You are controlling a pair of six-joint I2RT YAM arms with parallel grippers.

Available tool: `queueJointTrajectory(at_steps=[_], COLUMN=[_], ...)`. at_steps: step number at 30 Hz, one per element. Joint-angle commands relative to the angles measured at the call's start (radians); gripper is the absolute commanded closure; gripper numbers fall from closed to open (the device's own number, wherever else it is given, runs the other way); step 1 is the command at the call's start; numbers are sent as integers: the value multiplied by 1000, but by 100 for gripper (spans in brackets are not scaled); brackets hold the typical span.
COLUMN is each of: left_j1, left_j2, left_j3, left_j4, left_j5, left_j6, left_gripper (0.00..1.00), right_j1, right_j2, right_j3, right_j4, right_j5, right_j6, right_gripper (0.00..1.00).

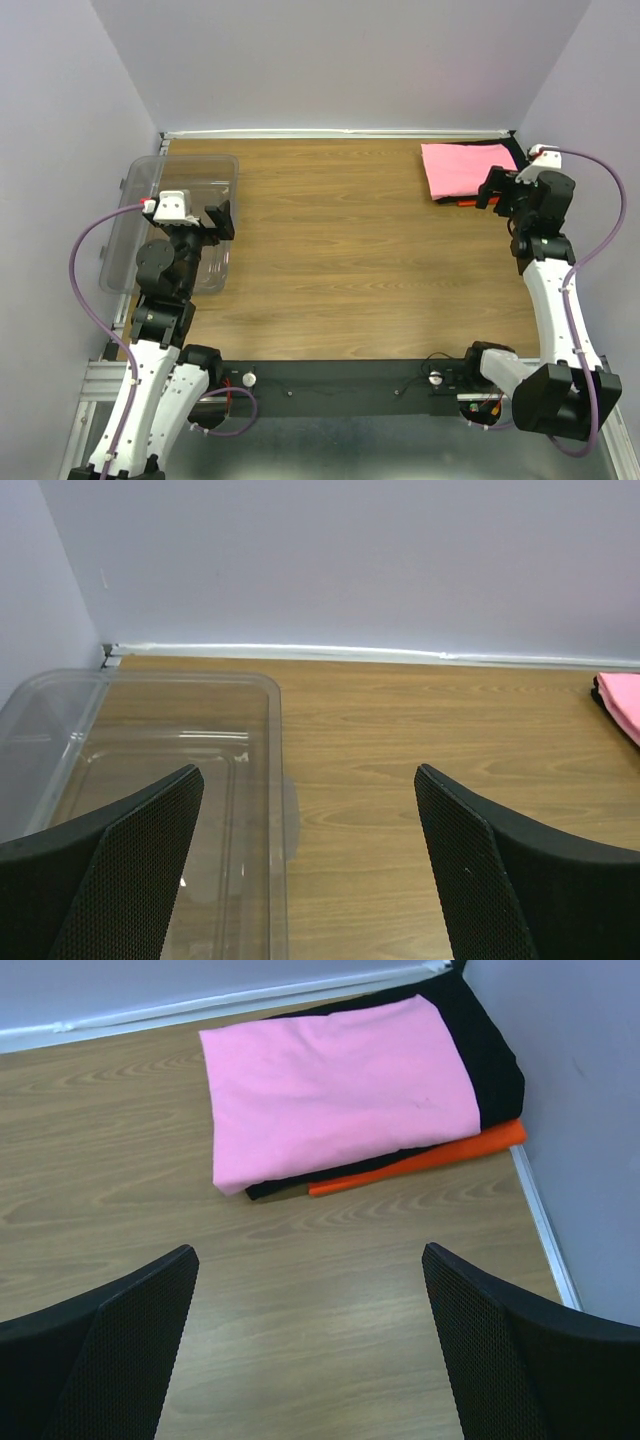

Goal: Fold and stack the t-shirts
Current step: Reset both grippers

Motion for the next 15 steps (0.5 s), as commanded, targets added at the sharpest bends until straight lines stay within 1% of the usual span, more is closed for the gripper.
queueJointTrajectory(at_steps=[1,15], left_j1=[3,3], left_j2=[-10,-8], left_j3=[-19,-25], left_j4=[25,30], left_j5=[16,34], left_j6=[21,25], left_gripper=[6,5], right_j1=[0,0], right_j2=[-10,-29], right_j3=[-36,-114], right_j4=[56,109], right_j5=[110,153], right_j6=[61,66], right_gripper=[0,0])
